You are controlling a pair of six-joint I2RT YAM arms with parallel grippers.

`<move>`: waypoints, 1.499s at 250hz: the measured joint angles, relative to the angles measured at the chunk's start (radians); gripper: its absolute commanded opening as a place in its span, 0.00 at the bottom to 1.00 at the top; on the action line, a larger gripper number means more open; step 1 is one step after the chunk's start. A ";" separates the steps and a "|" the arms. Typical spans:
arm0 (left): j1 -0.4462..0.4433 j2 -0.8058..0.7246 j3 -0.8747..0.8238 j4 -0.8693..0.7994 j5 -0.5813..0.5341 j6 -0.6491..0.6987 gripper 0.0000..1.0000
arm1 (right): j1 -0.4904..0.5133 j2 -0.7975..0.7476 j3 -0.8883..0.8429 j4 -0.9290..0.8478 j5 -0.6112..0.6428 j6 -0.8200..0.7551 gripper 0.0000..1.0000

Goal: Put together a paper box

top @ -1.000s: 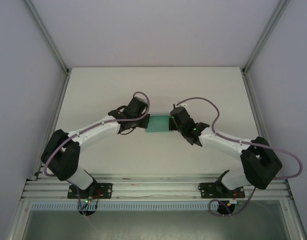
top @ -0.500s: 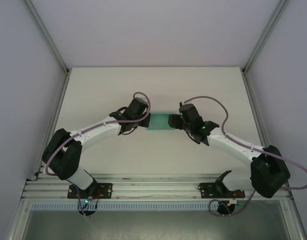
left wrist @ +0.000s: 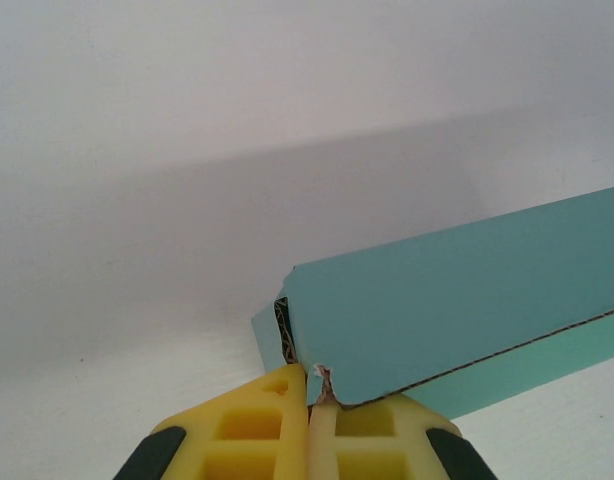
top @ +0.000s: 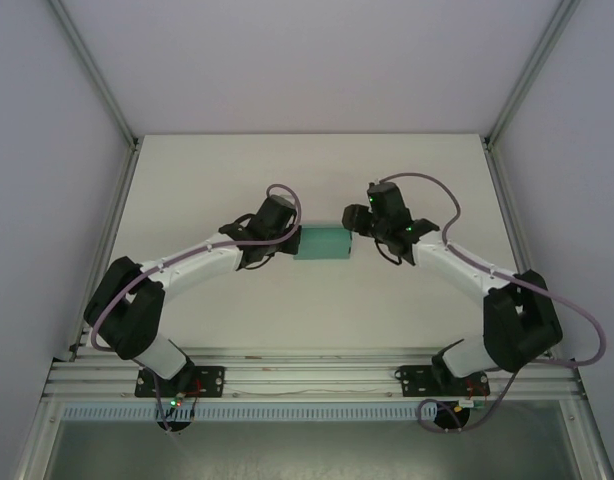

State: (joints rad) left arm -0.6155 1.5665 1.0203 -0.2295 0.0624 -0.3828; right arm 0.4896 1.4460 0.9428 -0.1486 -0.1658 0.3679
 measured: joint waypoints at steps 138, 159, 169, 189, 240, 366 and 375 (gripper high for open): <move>0.002 -0.034 0.009 -0.118 0.061 0.083 0.68 | -0.006 -0.002 -0.143 0.190 -0.022 0.064 0.44; 0.000 -0.053 0.009 -0.158 0.077 0.108 0.81 | -0.006 -0.004 -0.160 0.215 -0.023 0.070 0.43; 0.000 -0.062 0.009 -0.173 0.088 0.112 0.88 | -0.006 -0.005 -0.169 0.229 -0.023 0.070 0.43; 0.000 -0.082 0.009 -0.188 0.105 0.101 1.00 | -0.005 -0.009 -0.187 0.255 -0.026 0.069 0.41; 0.024 -0.094 0.054 -0.191 0.158 0.041 1.00 | -0.005 -0.018 -0.221 0.308 -0.032 0.069 0.41; 0.160 -0.027 -0.101 0.053 0.422 -0.074 0.74 | -0.006 -0.006 -0.249 0.369 -0.034 0.074 0.40; 0.160 -0.027 -0.116 0.079 0.440 -0.082 0.72 | -0.006 -0.003 -0.256 0.386 -0.034 0.077 0.40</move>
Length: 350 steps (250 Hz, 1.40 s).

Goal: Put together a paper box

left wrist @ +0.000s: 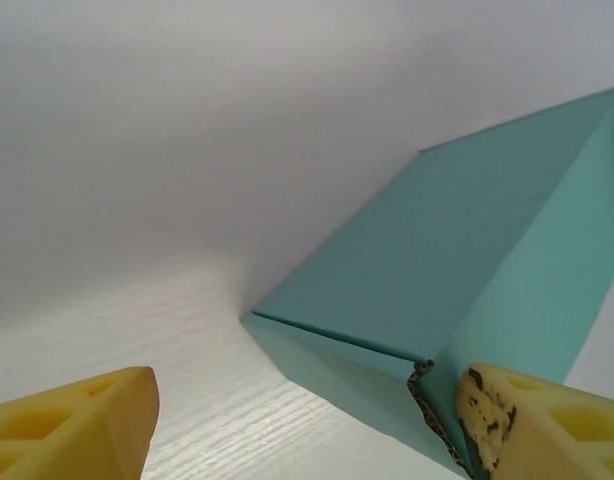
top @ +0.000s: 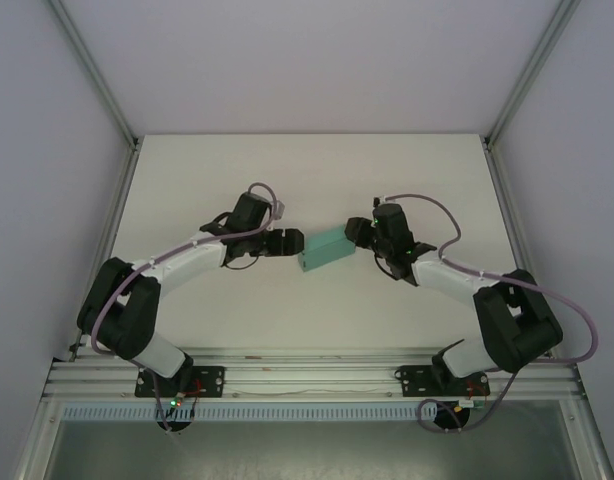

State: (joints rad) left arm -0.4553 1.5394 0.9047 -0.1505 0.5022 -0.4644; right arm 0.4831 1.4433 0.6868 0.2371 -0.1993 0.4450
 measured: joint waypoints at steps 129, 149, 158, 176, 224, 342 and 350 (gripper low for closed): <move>0.016 0.013 -0.192 0.404 0.119 0.006 0.41 | -0.005 0.032 -0.142 0.338 -0.039 0.013 0.19; 0.017 0.027 -0.205 0.464 0.119 0.017 0.38 | -0.008 0.031 -0.164 0.377 -0.043 0.011 0.17; 0.017 0.032 -0.211 0.489 0.119 0.019 0.38 | -0.010 0.029 -0.172 0.391 -0.043 0.011 0.16; 0.008 0.033 -0.223 0.529 0.106 0.025 0.29 | -0.012 0.023 -0.187 0.410 -0.043 0.007 0.11; -0.029 0.008 -0.220 0.531 0.008 0.053 0.39 | -0.014 -0.002 -0.186 0.376 -0.037 0.008 0.16; -0.049 -0.036 -0.014 0.120 -0.172 0.092 1.00 | 0.003 -0.095 0.040 -0.156 0.002 -0.019 0.61; -0.047 -0.046 0.004 0.103 -0.185 0.092 1.00 | 0.003 -0.101 0.054 -0.175 0.011 -0.026 0.65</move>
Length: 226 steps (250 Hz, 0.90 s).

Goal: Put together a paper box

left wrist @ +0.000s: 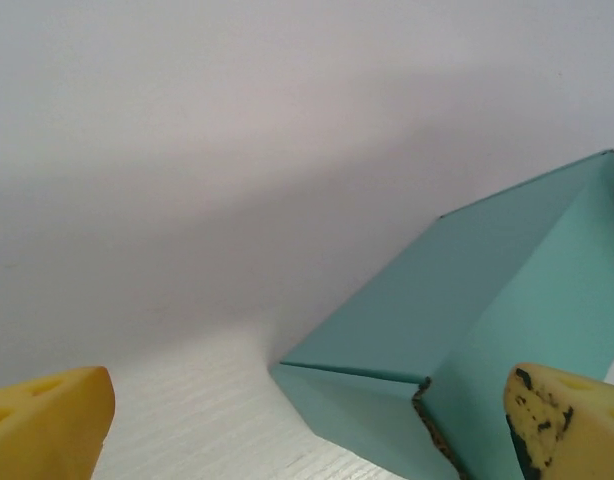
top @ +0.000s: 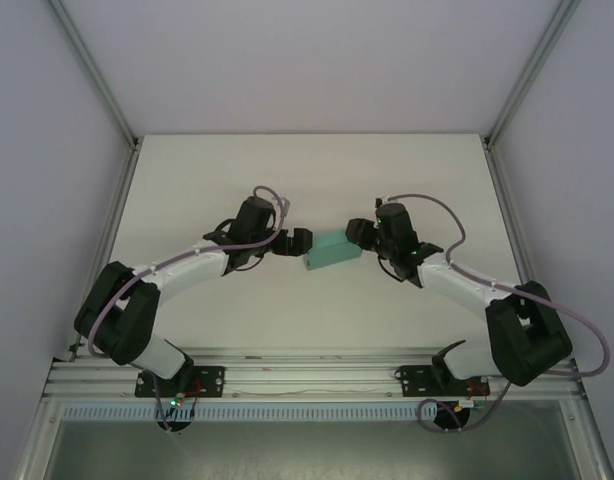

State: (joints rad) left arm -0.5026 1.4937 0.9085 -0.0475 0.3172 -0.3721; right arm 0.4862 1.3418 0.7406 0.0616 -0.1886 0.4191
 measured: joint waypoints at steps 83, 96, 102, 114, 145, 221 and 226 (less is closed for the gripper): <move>0.064 -0.091 0.079 -0.128 -0.127 0.004 1.00 | -0.001 -0.021 0.198 -0.224 -0.041 -0.364 1.00; 0.079 -0.101 0.078 -0.151 -0.151 0.004 1.00 | -0.001 -0.021 0.230 -0.264 -0.084 -0.484 1.00; 0.084 -0.107 0.077 -0.159 -0.160 0.004 1.00 | -0.001 -0.021 0.247 -0.285 -0.108 -0.551 1.00; 0.095 -0.126 0.067 -0.173 -0.182 0.004 1.00 | -0.001 -0.019 0.278 -0.334 -0.158 -0.682 1.00; 0.120 -0.190 0.025 -0.209 -0.230 0.002 1.00 | -0.001 0.018 0.381 -0.506 -0.289 -1.048 1.00; 0.130 -0.306 -0.074 -0.301 -0.308 -0.024 1.00 | 0.030 0.225 0.570 -0.830 -0.325 -1.586 1.00; 0.130 -0.311 -0.077 -0.306 -0.312 -0.024 1.00 | 0.036 0.241 0.573 -0.832 -0.312 -1.600 1.00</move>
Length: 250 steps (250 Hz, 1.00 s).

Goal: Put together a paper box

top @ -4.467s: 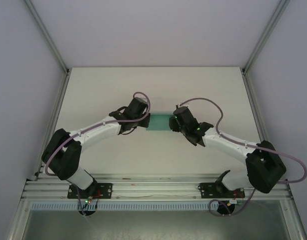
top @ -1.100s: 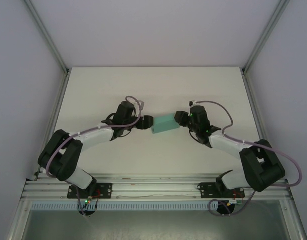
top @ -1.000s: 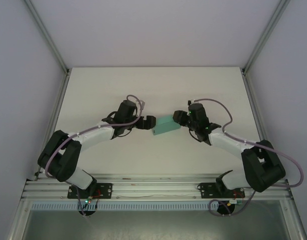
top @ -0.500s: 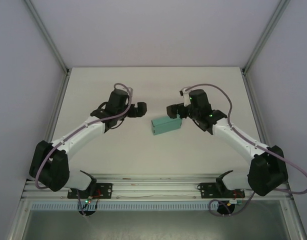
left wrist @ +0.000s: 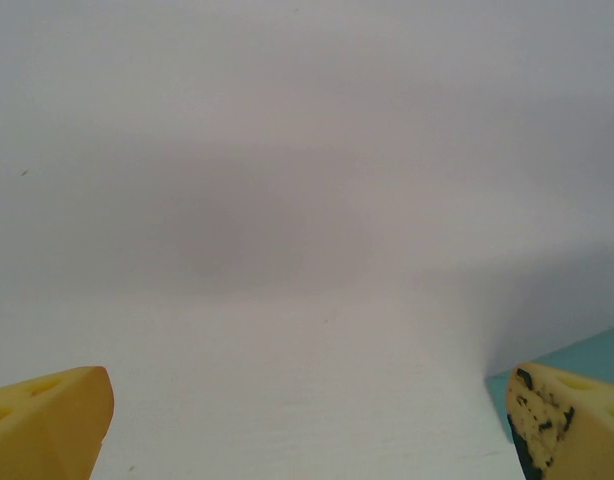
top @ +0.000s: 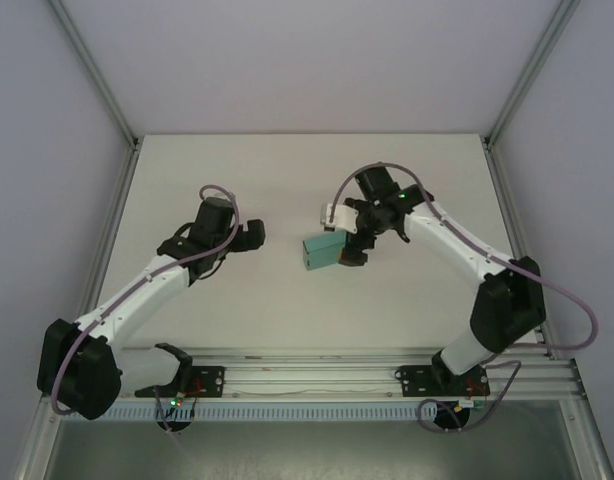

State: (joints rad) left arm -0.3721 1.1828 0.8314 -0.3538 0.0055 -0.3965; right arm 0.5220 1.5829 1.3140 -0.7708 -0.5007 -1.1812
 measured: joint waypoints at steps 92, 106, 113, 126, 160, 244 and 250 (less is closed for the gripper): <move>0.002 -0.034 -0.042 -0.039 -0.059 -0.021 1.00 | 0.064 0.260 0.047 0.066 0.226 -0.044 0.60; 0.002 -0.034 -0.048 -0.040 -0.068 -0.021 1.00 | 0.077 0.267 0.037 0.107 0.258 -0.029 0.52; 0.002 -0.034 -0.050 -0.042 -0.069 -0.021 1.00 | 0.083 0.267 0.027 0.137 0.277 -0.014 0.50; 0.005 -0.034 -0.054 -0.044 -0.070 -0.021 1.00 | 0.093 0.266 0.002 0.204 0.317 0.008 0.46; 0.008 -0.033 -0.055 -0.044 -0.075 -0.021 1.00 | 0.110 0.253 -0.064 0.364 0.415 0.056 0.43; 0.008 -0.036 -0.065 -0.044 -0.075 -0.021 1.00 | 0.130 0.268 -0.150 0.617 0.679 0.104 0.64; 0.008 -0.038 -0.068 -0.044 -0.075 -0.021 1.00 | 0.130 0.271 -0.150 0.621 0.685 0.109 0.68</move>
State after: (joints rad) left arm -0.3637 1.1450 0.7639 -0.3977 -0.0696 -0.4171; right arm 0.6521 1.8538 1.1637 -0.1497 0.1841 -1.0725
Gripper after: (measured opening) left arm 0.998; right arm 0.606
